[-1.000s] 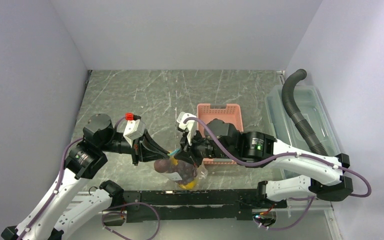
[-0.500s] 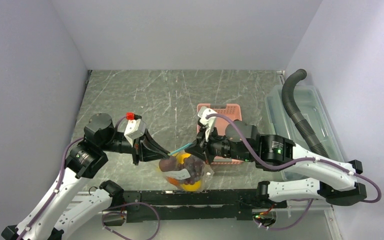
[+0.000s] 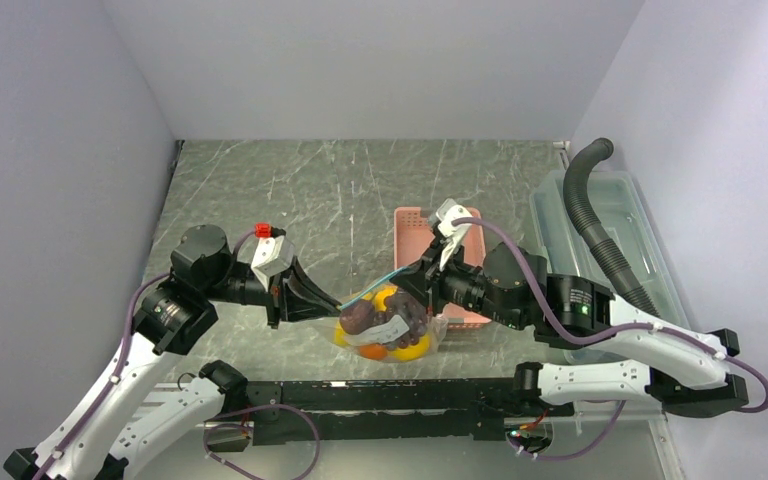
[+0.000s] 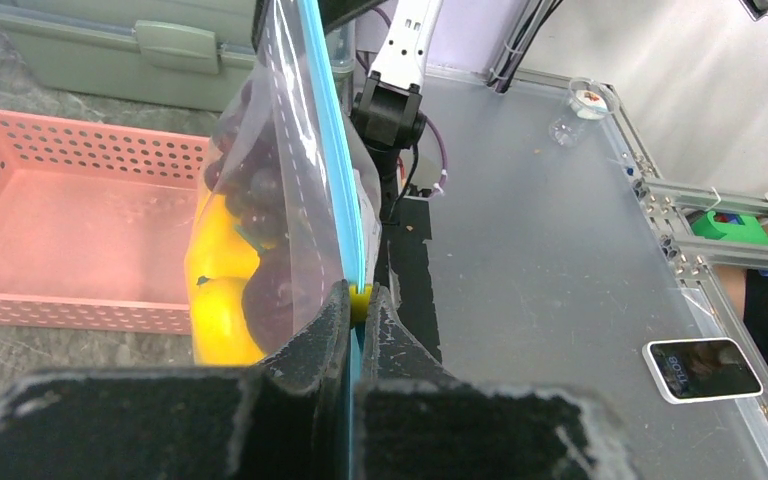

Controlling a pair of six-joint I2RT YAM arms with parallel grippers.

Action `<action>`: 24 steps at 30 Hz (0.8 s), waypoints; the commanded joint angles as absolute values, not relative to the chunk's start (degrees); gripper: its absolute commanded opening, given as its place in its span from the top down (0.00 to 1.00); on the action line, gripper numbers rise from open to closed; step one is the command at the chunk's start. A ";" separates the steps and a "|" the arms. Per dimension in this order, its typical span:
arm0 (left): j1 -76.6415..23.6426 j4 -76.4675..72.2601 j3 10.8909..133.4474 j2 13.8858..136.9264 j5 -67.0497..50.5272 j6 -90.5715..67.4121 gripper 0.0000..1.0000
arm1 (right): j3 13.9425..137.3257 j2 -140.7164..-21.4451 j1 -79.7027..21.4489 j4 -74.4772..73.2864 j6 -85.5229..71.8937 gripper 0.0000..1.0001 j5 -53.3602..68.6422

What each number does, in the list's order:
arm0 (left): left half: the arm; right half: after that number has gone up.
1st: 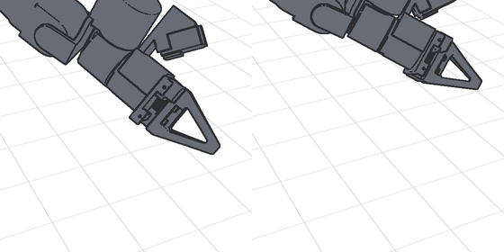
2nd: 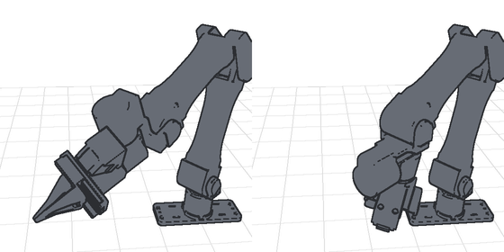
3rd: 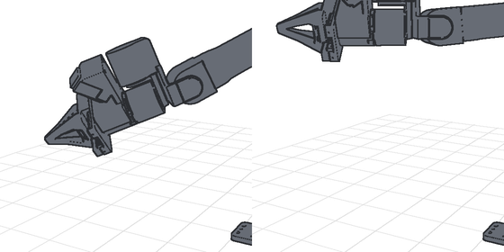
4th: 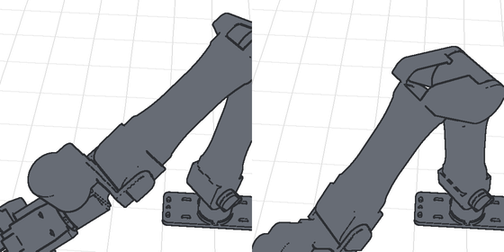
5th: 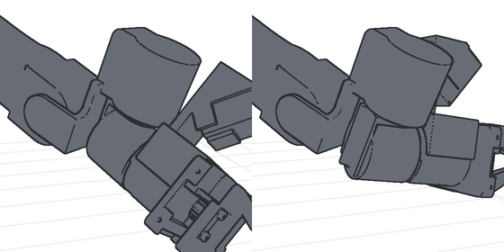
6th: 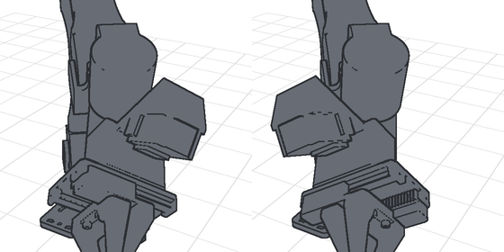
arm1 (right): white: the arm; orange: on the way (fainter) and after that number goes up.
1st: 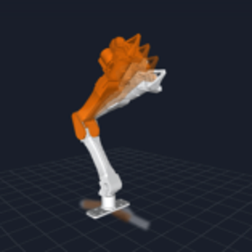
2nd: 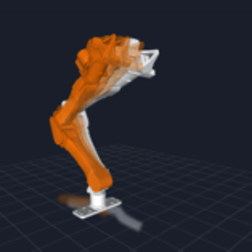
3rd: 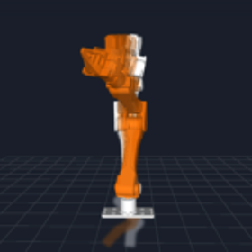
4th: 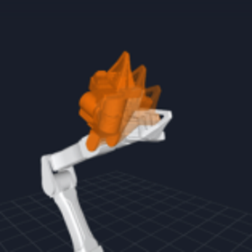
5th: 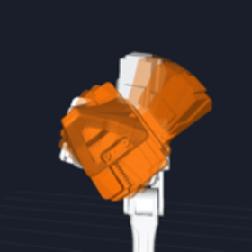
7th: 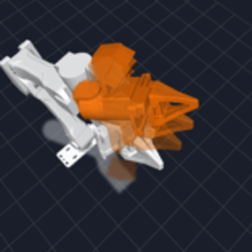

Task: Place the food in the zip-top bag and seal the zipper
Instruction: Zip the zipper food storage bag at the center of the board.

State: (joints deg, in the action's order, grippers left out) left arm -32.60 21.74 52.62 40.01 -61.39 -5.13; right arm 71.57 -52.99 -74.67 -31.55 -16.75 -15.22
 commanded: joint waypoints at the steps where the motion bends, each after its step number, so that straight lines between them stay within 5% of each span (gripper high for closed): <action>1: -32.78 24.00 52.47 39.95 -62.82 -4.70 1.00 | 72.76 -49.33 -73.92 -23.83 -17.99 1.00 -27.19; 24: -32.74 24.87 52.87 39.64 -59.60 -4.24 1.00 | 67.47 -40.41 -73.92 -19.85 -20.54 1.00 -47.17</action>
